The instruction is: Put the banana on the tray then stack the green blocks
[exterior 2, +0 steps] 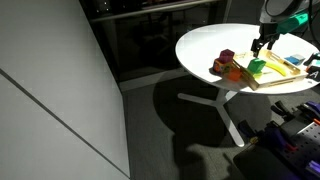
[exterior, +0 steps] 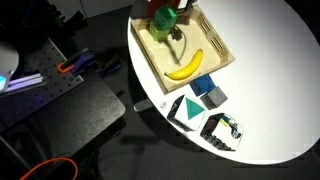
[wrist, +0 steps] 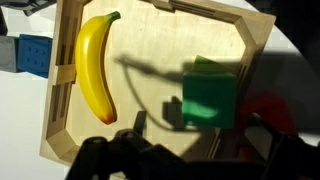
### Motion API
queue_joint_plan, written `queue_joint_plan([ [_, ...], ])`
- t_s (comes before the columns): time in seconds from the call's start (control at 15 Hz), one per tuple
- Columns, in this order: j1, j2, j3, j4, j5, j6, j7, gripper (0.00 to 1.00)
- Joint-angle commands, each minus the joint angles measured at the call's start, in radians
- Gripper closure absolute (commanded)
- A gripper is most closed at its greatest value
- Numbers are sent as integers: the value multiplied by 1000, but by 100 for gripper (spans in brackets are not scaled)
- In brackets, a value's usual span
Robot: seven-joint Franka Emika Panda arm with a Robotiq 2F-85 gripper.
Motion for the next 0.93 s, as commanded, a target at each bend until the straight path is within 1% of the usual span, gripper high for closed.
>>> queue_joint_plan([
  [0.0, -18, -79, 6, -51, 33, -76, -96, 0],
  [0.2, -18, -123, 6, -65, 50, -160, -124, 0],
  [0.4, -6, -162, 7, -66, 61, -263, -81, 0],
  [0.67, 6, -219, 19, -68, 97, -403, -63, 0],
  [0.73, 9, -234, 21, -70, 103, -428, -59, 0],
  [0.87, 12, -285, 25, -97, 108, -438, -49, 0],
])
